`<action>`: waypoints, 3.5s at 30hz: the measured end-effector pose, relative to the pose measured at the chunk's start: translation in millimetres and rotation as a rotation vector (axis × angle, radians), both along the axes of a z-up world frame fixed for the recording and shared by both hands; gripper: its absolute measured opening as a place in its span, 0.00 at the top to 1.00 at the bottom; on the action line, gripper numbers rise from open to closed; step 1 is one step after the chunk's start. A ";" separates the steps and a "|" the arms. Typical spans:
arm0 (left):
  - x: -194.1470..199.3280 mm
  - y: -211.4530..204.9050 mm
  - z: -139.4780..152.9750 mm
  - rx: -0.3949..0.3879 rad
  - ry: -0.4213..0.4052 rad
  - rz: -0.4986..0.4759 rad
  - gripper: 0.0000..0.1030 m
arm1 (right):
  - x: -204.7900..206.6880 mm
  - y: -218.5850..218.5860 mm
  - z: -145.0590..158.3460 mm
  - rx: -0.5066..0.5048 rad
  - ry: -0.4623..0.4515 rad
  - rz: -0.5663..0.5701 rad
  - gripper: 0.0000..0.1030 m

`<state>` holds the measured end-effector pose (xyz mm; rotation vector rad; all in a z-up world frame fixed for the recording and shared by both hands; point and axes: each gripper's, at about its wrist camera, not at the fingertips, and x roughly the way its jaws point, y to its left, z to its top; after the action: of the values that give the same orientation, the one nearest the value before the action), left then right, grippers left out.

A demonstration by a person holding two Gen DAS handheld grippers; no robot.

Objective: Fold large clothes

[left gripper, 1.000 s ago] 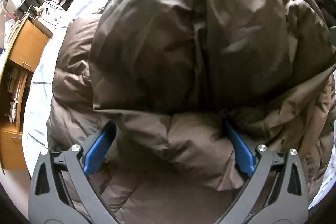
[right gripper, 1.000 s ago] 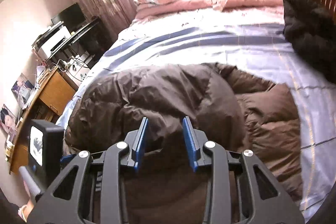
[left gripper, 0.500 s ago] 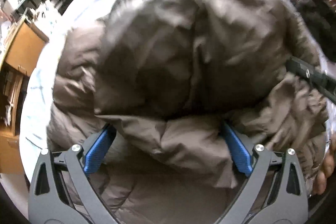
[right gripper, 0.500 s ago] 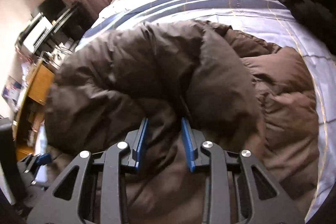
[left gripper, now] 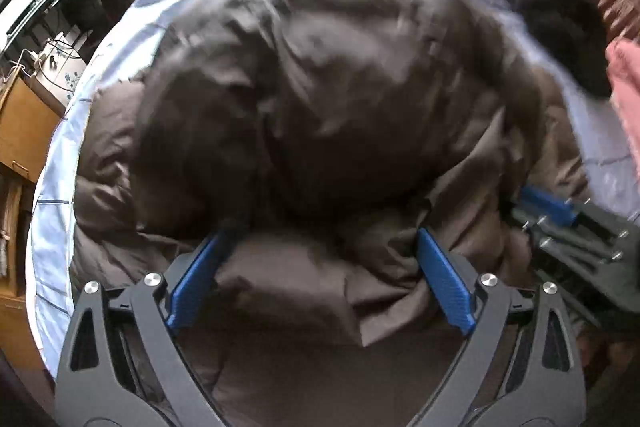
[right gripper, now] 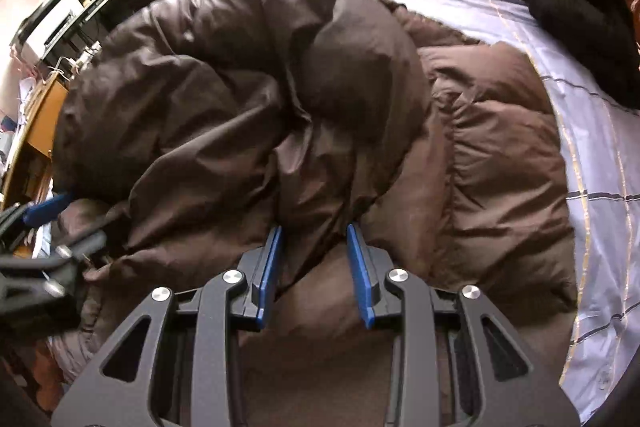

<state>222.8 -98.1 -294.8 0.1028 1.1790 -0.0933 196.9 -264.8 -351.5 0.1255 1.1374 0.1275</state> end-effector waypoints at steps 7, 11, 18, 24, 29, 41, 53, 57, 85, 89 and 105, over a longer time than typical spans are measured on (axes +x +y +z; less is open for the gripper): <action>8.1 -1.3 -23.5 0.035 0.079 -0.003 0.03 | 0.2 11.4 -13.2 -0.060 0.007 0.026 0.65; 8.6 3.4 -17.8 0.000 0.064 0.008 0.05 | -6.3 11.2 -6.1 -0.049 0.009 0.021 0.65; -17.6 11.2 13.2 -0.038 0.024 -0.029 0.05 | -53.2 5.0 28.6 -0.058 -0.025 0.050 0.65; -12.6 17.9 -6.2 -0.007 0.060 0.005 0.04 | -49.3 -0.5 -10.4 -0.053 0.063 0.037 0.65; -6.0 15.6 -22.9 0.035 0.079 0.011 0.02 | -40.6 1.5 -26.3 -0.031 0.091 0.007 0.58; -23.2 46.2 22.8 -0.129 0.084 0.033 0.03 | -79.4 14.0 9.1 -0.002 0.144 0.115 0.58; -14.8 108.7 43.9 -0.236 0.056 0.165 0.03 | -149.4 96.8 -14.1 -0.301 0.090 0.409 0.51; -20.7 106.7 44.1 -0.218 0.051 0.152 0.03 | -147.5 49.8 -10.6 -0.339 0.098 0.213 0.51; -5.9 47.6 41.1 -0.139 0.047 0.118 0.03 | 49.1 -58.8 98.9 0.320 -0.014 -0.170 0.06; 5.1 56.1 20.1 -0.151 0.122 0.171 0.03 | 137.1 -64.5 62.7 0.399 0.189 -0.229 0.06; 42.8 58.4 -15.9 -0.035 0.095 0.243 0.02 | 229.6 -33.3 61.7 0.625 0.031 -0.161 0.86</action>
<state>265.6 -39.6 -310.7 -0.0770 1.2760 0.0955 426.4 -298.1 -289.9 0.7740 1.0818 0.3356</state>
